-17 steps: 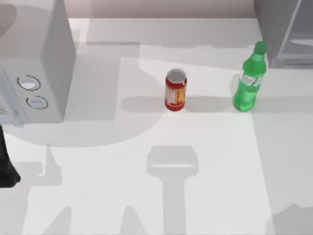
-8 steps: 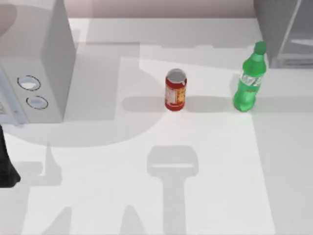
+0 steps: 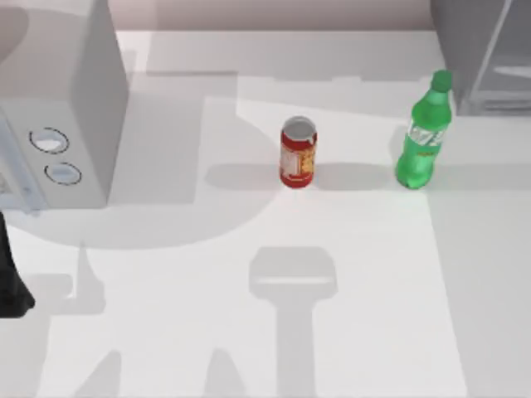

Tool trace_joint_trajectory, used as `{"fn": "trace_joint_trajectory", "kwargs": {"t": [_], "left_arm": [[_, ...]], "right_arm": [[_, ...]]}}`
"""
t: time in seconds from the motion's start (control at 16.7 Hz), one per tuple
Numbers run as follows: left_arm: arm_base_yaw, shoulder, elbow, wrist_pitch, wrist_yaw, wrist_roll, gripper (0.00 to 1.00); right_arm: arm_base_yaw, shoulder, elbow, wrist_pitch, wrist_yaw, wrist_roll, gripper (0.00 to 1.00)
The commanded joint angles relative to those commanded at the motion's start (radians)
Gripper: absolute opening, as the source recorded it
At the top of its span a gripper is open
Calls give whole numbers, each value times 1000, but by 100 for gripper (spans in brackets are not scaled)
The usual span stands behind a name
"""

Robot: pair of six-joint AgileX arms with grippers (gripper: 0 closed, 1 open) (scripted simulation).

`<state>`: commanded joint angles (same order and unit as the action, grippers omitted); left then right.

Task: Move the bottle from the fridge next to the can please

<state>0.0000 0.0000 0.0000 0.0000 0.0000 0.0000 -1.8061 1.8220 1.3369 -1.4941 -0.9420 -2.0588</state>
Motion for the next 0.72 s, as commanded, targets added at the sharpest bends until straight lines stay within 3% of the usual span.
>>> {"fn": "trace_joint_trajectory", "kwargs": {"t": [0.3,0.72], "left_arm": [[0,0,0,0,0,0,100],[0,0,0,0,0,0,100]], "right_arm": [[47,8,1,78,6,91,100],[312,20,-2,438,62,523,100]]}}
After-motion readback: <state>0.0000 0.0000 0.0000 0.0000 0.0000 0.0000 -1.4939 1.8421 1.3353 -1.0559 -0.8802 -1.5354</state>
